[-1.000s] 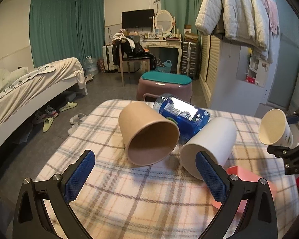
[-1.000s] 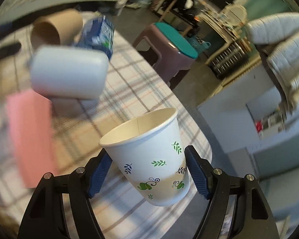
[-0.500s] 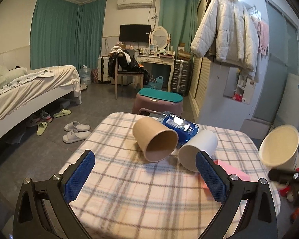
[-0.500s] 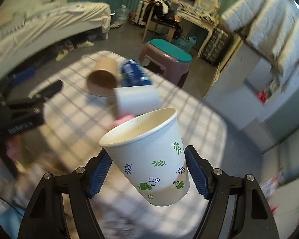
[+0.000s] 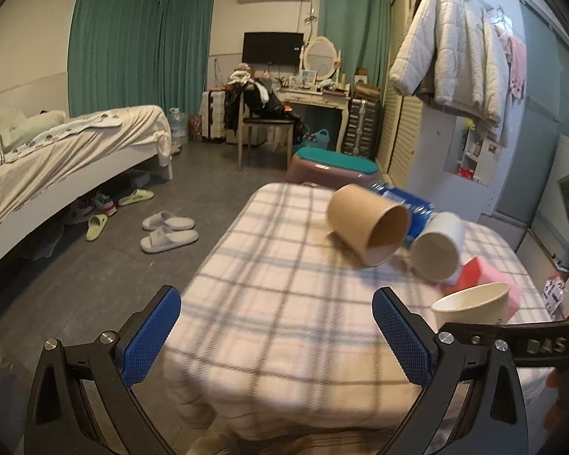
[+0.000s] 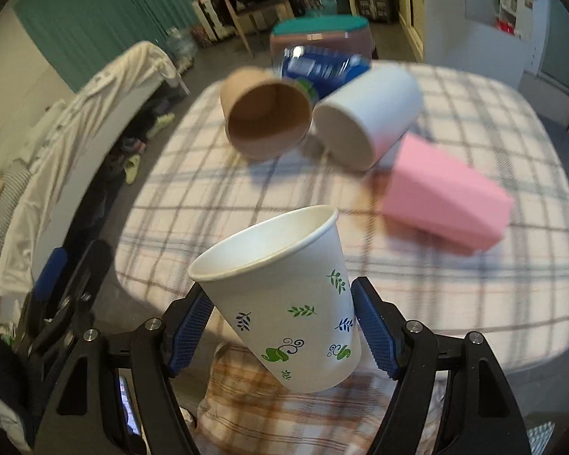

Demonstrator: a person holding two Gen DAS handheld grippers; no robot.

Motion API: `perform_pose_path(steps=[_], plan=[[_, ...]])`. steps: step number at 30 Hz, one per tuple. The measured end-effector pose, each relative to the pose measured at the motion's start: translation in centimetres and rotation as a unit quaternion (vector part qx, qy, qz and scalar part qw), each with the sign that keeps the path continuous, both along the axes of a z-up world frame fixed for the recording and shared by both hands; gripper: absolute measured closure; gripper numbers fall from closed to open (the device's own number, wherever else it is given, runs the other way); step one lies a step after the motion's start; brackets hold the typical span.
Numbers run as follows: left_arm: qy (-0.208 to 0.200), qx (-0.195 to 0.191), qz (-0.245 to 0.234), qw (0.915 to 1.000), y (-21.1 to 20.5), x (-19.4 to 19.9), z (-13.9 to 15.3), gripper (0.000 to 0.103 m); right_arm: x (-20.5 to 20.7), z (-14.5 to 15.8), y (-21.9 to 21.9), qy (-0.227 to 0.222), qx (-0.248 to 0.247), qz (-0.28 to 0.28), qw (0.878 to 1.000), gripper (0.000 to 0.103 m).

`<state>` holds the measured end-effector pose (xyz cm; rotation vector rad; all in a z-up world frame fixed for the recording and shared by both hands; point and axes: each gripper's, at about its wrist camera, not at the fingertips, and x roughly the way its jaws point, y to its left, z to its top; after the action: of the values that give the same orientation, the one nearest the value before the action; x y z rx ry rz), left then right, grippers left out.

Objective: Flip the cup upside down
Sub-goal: 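Lift the paper cup with the right gripper and rotate it rim-down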

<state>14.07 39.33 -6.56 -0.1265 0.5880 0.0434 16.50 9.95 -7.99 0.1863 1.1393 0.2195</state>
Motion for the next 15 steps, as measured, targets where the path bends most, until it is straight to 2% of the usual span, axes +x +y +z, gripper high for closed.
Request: perform_pose_path(steps=[8,13,15], plan=[[0.025,-0.009,0.001,0.9996,2.4,0.7,-2.1,0.000,2.4,-2.1,-0.1,0.018,-0.005,-0.044,0.999,0.033],[0.031,-0.002,-0.004,0.9995,2.4,0.8,-2.5,0.000,2.1,-1.2,-0.5,-0.018,-0.004,-0.049,0.999,0.033],[0.031,0.002,-0.007,0.9995,2.0,0.7,-2.4,0.000,1.7,-0.5,-0.7,-0.034,-0.014,-0.047,0.998,0.030]])
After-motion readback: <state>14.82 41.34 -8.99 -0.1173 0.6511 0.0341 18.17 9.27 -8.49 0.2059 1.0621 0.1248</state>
